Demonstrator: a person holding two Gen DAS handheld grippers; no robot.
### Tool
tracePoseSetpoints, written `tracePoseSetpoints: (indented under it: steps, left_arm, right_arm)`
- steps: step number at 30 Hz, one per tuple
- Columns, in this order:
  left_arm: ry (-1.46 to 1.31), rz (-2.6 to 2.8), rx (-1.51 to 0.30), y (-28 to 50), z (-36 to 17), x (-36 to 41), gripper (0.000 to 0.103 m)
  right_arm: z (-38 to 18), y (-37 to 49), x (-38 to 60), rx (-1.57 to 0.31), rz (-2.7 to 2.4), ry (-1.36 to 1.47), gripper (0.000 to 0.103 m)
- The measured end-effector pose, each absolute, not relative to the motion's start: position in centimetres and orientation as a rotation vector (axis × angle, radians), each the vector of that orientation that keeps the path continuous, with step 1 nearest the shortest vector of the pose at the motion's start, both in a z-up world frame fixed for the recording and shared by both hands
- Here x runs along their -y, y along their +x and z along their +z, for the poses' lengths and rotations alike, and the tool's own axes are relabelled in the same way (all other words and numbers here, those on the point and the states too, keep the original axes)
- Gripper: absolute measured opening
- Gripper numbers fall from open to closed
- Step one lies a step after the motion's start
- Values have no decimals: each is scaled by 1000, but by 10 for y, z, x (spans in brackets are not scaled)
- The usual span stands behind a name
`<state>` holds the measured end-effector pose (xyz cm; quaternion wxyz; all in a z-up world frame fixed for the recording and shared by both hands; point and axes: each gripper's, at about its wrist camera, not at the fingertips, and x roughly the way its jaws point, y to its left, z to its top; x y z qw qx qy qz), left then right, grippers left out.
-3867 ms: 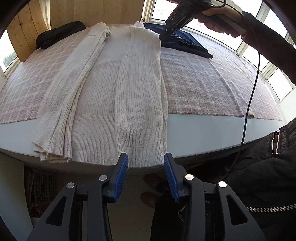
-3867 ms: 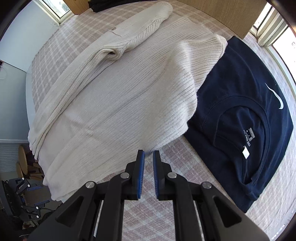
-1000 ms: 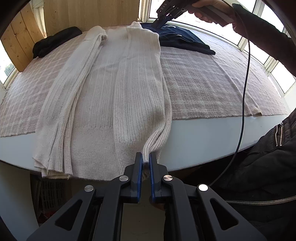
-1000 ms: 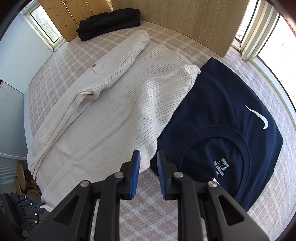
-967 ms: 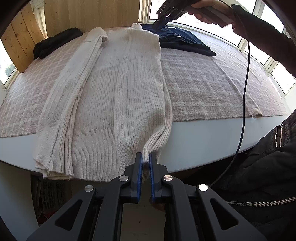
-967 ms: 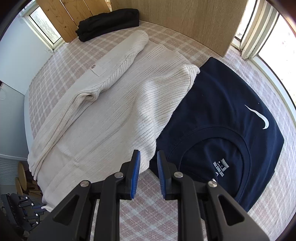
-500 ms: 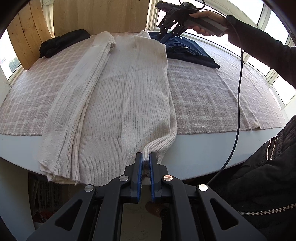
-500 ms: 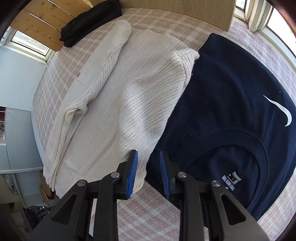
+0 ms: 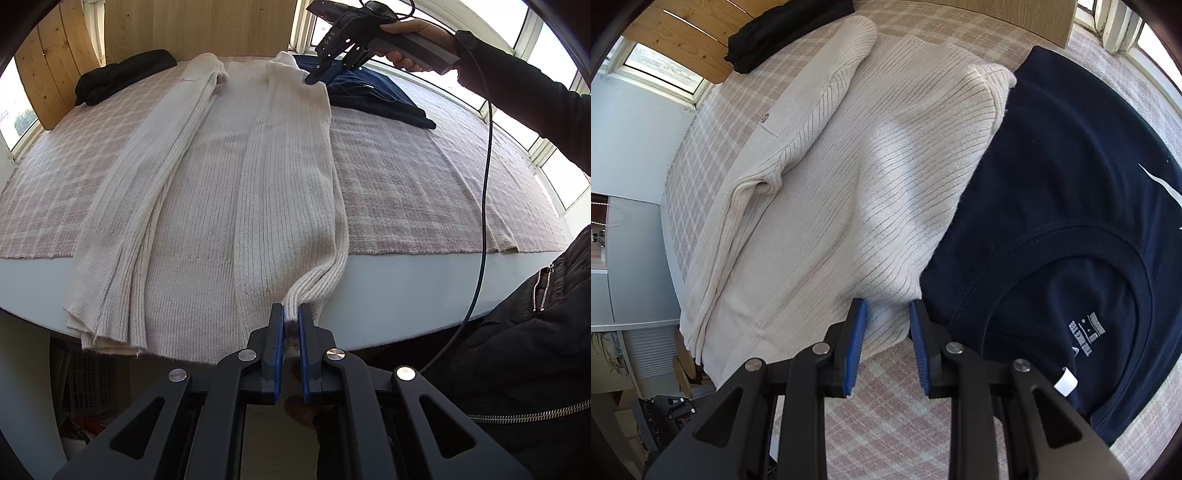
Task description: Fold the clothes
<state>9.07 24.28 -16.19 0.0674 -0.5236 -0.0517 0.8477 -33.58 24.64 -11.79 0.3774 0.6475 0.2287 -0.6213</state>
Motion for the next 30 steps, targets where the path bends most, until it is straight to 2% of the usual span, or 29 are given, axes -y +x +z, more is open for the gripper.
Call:
tracePoseSetpoints:
  steps: [6, 10, 14, 17, 25, 30]
  left_arm:
    - [-1582, 2544, 164, 92, -168, -242, 7]
    - [-1558, 2556, 208, 94, -167, -235, 7]
    - [-1518, 2583, 306, 98, -164, -220, 7]
    - [-1504, 2614, 363, 102, -162, -207, 7]
    - [-1528, 2684, 507, 113, -170, -166, 7]
    - [-1555, 2677, 552, 113, -182, -154, 7]
  right_arm:
    - [-126, -335, -243, -572, -1561, 1638, 23]
    - [-121, -349, -251, -333, -1515, 1702, 11]
    - [-114, -361, -257, -89, -1458, 1751, 9]
    - [-102, -359, -239, -37, -1455, 1733, 9]
    - [-101, -365, -179, -111, -1527, 1693, 7]
    - [-118, -374, -152, -276, -1610, 1684, 7]
